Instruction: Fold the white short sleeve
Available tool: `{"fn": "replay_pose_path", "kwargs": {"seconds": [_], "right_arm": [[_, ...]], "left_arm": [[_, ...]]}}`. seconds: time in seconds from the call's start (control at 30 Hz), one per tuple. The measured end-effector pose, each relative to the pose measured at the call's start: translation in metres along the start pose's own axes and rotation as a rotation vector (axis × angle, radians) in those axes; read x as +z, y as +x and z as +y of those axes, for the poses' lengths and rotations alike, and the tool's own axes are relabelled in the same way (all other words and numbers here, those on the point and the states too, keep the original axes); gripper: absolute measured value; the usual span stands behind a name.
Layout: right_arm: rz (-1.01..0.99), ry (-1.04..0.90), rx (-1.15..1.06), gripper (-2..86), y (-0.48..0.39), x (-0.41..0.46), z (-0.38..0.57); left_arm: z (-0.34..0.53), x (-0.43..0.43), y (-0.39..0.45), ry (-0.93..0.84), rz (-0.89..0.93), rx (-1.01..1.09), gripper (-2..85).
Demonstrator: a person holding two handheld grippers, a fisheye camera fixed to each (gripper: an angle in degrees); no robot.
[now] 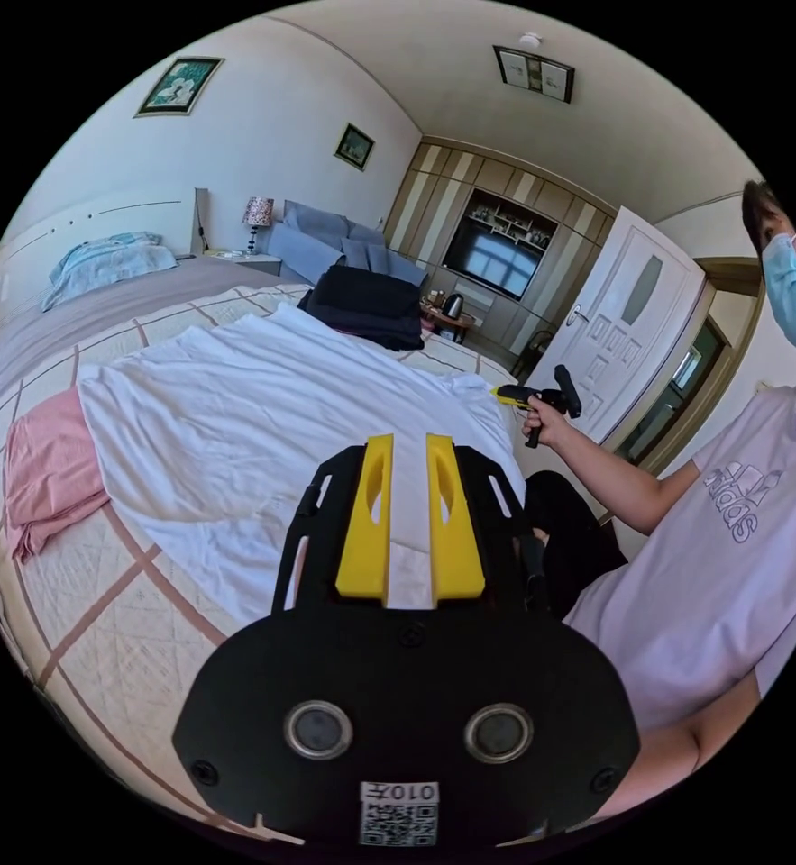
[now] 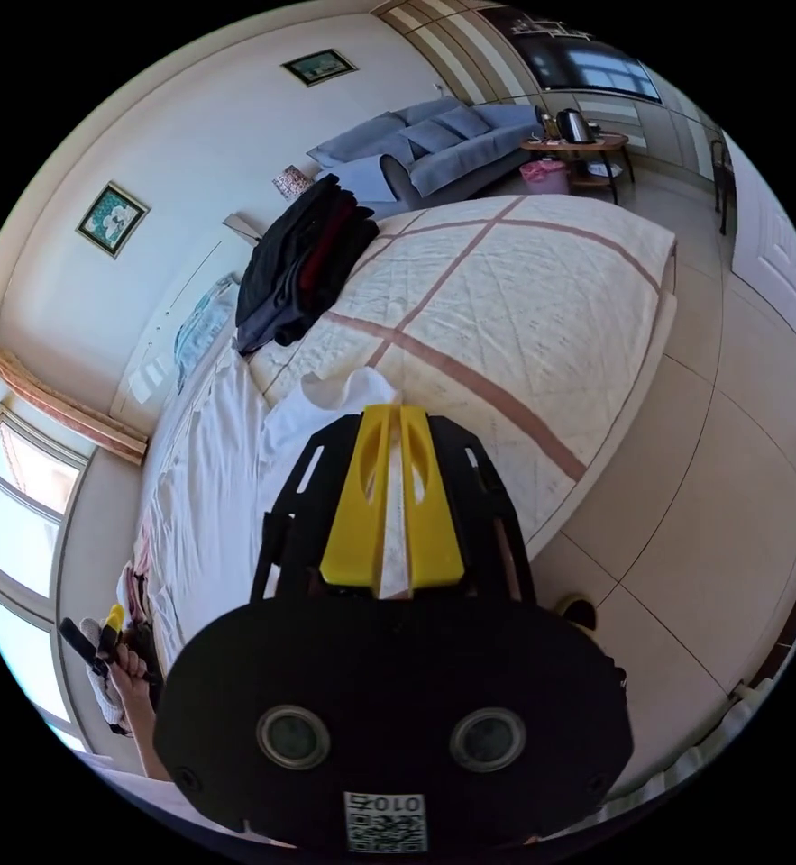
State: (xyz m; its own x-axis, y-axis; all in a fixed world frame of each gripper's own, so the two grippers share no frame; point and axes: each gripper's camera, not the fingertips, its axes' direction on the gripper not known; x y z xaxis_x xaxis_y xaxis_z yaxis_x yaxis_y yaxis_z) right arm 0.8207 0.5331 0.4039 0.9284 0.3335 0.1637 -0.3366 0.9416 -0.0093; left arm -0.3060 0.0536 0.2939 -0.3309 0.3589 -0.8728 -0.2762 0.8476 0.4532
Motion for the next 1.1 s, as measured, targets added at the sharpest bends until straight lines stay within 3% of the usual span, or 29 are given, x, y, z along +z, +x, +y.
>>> {"fn": "replay_pose_path", "kwargs": {"seconds": [0.2, 0.3, 0.37, 0.43, 0.53, 0.63, 0.83, 1.1], "right_arm": [[-0.119, 0.074, -0.028, 3.7, -0.009, -0.027, 0.009], [-0.117, 0.079, -0.413, 3.9, -0.096, -0.046, 0.037], [-0.111, -0.081, -0.826, 4.5, -0.175, -0.025, 0.094], [-0.145, -0.214, -0.949, 6.2, -0.195, 0.004, 0.132], [-0.274, -0.313, -0.938, 8.8, -0.177, 0.017, 0.160], [-0.292, -0.234, -0.886, 8.6, -0.144, -0.009, 0.169], [-0.021, -0.131, -0.793, 7.9, -0.089, -0.032, 0.182], [-0.074, -0.070, -0.782, 8.2, -0.094, -0.022, 0.188]], "left_arm": [[0.023, -0.002, -0.005, -0.007, 0.005, -0.013, 6.0], [0.028, -0.002, -0.006, 0.020, 0.035, -0.019, 6.2], [0.027, 0.002, -0.005, 0.023, 0.043, -0.009, 6.4], [0.022, 0.017, -0.006, -0.010, 0.039, -0.022, 7.2], [0.012, 0.040, -0.008, -0.056, 0.062, -0.057, 8.5], [-0.004, 0.064, -0.005, -0.132, 0.056, -0.069, 9.8], [-0.065, 0.131, 0.005, -0.216, 0.090, 0.031, 11.3], [-0.163, 0.260, 0.049, -0.350, 0.231, 0.248, 11.8]]}}
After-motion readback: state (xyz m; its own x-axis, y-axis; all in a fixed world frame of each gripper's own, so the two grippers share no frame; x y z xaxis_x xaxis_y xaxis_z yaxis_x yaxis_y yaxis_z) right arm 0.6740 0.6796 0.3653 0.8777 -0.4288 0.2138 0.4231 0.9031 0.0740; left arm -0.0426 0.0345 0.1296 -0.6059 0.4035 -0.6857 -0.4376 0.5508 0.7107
